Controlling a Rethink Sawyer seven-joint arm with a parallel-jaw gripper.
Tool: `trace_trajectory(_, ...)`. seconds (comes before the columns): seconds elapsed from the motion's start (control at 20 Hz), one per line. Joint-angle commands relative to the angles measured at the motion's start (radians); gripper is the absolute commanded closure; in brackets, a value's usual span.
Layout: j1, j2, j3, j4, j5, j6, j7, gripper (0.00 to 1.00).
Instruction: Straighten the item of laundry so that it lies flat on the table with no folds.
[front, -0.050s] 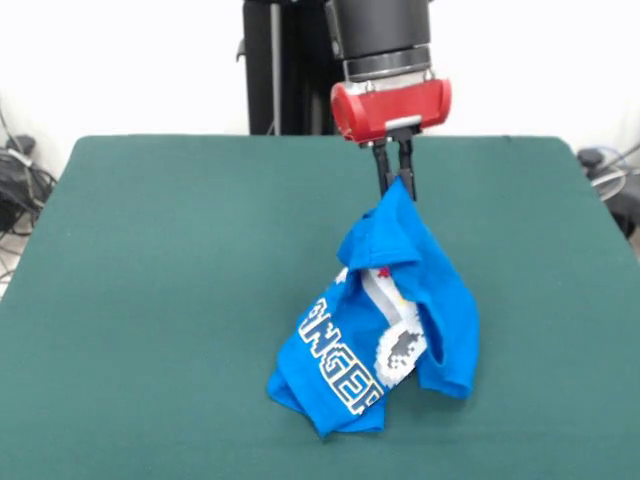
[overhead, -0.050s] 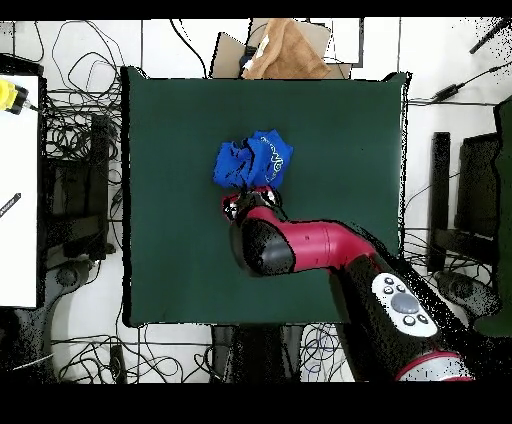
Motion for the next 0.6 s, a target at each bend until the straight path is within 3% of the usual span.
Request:
trace_trajectory(0.05, 0.062, 0.108, -0.205, 0.138, -0.158, -0.254, 0.151, 1.00)
trace_trajectory(0.3, 0.043, 0.214, -0.264, 0.106, -0.187, -0.322, 0.138, 1.00)
trace_trajectory(0.6, 0.028, 0.239, -0.289, 0.097, -0.215, -0.296, 0.119, 1.00)
